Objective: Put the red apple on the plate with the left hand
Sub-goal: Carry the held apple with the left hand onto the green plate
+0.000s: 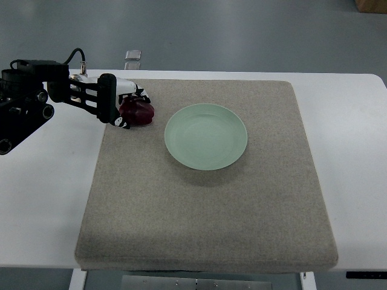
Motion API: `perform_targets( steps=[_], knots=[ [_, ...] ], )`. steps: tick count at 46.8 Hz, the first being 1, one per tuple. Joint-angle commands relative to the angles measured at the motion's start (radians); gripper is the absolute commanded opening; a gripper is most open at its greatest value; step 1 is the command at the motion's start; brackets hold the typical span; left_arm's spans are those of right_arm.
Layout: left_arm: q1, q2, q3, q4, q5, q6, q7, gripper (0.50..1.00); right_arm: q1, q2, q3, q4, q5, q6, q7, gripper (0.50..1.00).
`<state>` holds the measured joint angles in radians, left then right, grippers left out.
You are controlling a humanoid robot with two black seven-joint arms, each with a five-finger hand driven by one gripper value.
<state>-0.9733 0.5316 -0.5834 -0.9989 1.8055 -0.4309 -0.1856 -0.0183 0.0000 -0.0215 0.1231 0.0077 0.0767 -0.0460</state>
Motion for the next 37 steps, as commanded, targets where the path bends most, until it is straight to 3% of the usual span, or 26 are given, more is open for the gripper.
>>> perform_targets(
  steps=[1, 7, 13, 26, 28, 31, 37],
  knots=[
    [-0.024, 0.002, -0.016, -0.029, -0.012, 0.003, -0.001, 0.500, 0.000, 0.000, 0.000, 0.001, 0.000, 0.000, 0.000, 0.928],
    [-0.039, -0.008, -0.023, -0.086, -0.031, 0.000, -0.014, 0.500, 0.000, 0.000, 0.000, 0.000, 0.000, 0.000, 0.000, 0.928],
    [-0.030, -0.091, -0.018, -0.115, -0.029, -0.002, -0.017, 0.500, 0.000, 0.000, 0.000, 0.000, 0.000, 0.000, 0.000, 0.928],
    [-0.024, -0.194, 0.010, -0.092, -0.015, 0.000, -0.014, 0.500, 0.000, 0.000, 0.000, 0.001, 0.000, 0.000, 0.000, 0.930],
    [-0.024, -0.197, 0.014, -0.080, -0.015, 0.000, -0.012, 0.565, 0.000, 0.000, 0.000, 0.000, 0.000, 0.000, 0.000, 0.928],
    [-0.022, -0.209, 0.016, -0.070, -0.015, 0.001, -0.012, 0.598, 0.000, 0.000, 0.000, 0.000, 0.000, 0.000, 0.000, 0.930],
    [-0.018, -0.240, 0.027, -0.060, -0.017, 0.001, -0.012, 0.795, 0.000, 0.000, 0.000, 0.000, 0.000, 0.000, 0.000, 0.928]
  ],
)
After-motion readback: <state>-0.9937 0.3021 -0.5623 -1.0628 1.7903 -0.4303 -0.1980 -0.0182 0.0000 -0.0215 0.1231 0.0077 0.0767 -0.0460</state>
